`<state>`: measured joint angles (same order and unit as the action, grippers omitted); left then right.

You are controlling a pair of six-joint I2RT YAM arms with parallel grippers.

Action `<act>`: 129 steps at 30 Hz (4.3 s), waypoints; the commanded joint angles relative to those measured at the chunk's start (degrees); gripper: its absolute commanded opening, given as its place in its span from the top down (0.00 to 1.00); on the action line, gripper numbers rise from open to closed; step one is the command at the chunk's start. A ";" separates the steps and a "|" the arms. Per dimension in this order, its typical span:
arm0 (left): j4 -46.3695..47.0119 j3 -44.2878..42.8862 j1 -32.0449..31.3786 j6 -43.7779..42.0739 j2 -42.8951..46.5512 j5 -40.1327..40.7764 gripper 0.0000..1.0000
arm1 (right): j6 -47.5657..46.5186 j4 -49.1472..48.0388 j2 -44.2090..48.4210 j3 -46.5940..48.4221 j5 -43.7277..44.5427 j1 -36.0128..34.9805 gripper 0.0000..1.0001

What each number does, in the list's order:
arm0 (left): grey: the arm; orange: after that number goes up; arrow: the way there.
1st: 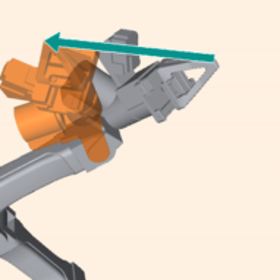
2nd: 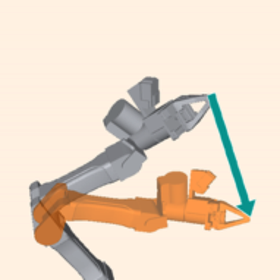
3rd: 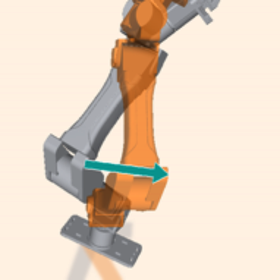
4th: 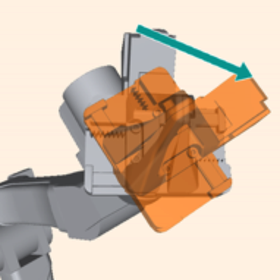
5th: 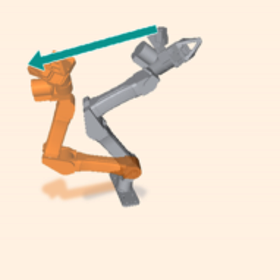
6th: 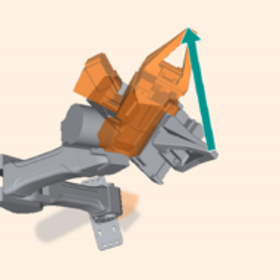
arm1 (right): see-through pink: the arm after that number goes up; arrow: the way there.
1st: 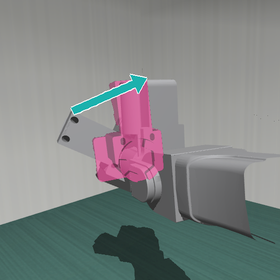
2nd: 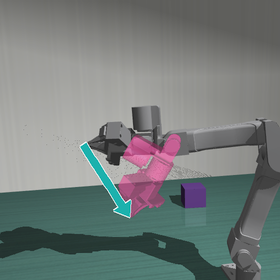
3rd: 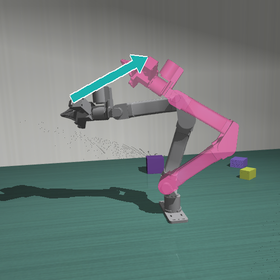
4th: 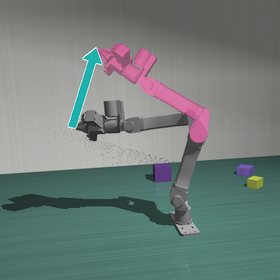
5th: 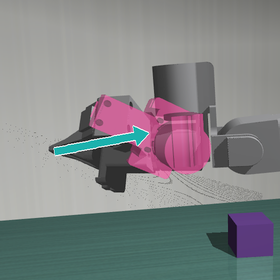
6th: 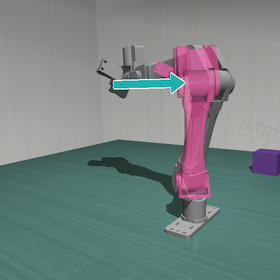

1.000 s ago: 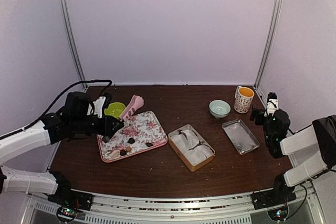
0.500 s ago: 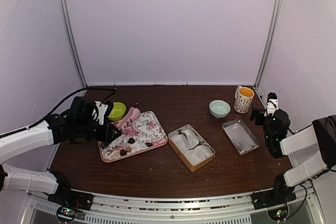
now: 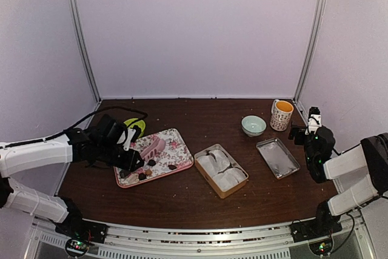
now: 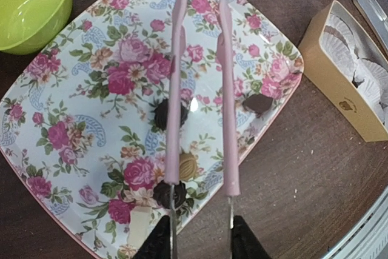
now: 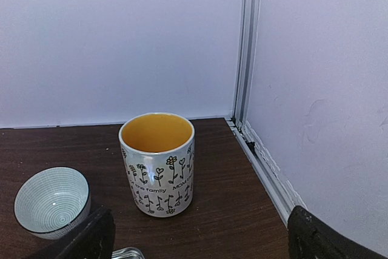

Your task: Pack the chocolate

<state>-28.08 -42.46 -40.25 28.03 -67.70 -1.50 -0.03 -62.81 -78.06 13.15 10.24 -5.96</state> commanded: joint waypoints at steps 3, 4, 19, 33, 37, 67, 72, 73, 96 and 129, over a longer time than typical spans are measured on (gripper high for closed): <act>-1.96 -5.08 -2.83 0.36 -3.12 4.91 0.68 | 0.12 -0.21 0.20 0.76 -0.23 0.42 0.00; -2.34 -5.43 -2.88 0.50 -3.40 5.33 0.68 | 0.12 -0.21 0.15 0.74 -0.22 0.37 0.00; -4.81 -6.02 -3.69 1.68 -2.67 6.19 0.66 | 0.10 -0.21 0.17 0.77 -0.22 0.42 0.00; -10.77 -6.72 -4.05 3.17 0.18 8.18 0.65 | 0.12 -0.21 0.27 0.81 -0.22 0.42 0.00; -12.21 -6.50 -4.05 3.32 0.51 7.93 0.65 | 0.12 -0.21 0.22 0.78 -0.23 0.41 0.00; -14.86 -4.74 -4.22 4.42 -2.46 6.33 0.63 | 0.10 -0.21 0.21 0.80 -0.22 0.44 0.00; -14.83 -5.06 -4.55 4.27 -4.08 6.80 0.64 | 0.14 -0.21 0.23 0.76 -0.22 0.42 0.00; -14.82 -5.17 -4.62 4.16 -4.37 6.86 0.65 | 0.12 -0.21 0.20 0.78 -0.22 0.42 0.00; -17.89 -9.00 -4.72 5.31 -0.77 7.30 0.72 | 0.16 -0.21 0.15 0.74 -0.22 0.42 0.00; -21.47 -10.06 -4.69 5.77 -3.84 7.11 0.73 | 0.12 -0.21 0.16 0.77 -0.22 0.40 0.00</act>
<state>-49.80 -50.81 -44.73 34.00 -72.44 5.43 -0.03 -62.81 -78.06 13.15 10.24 -5.96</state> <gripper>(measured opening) 0.286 0.999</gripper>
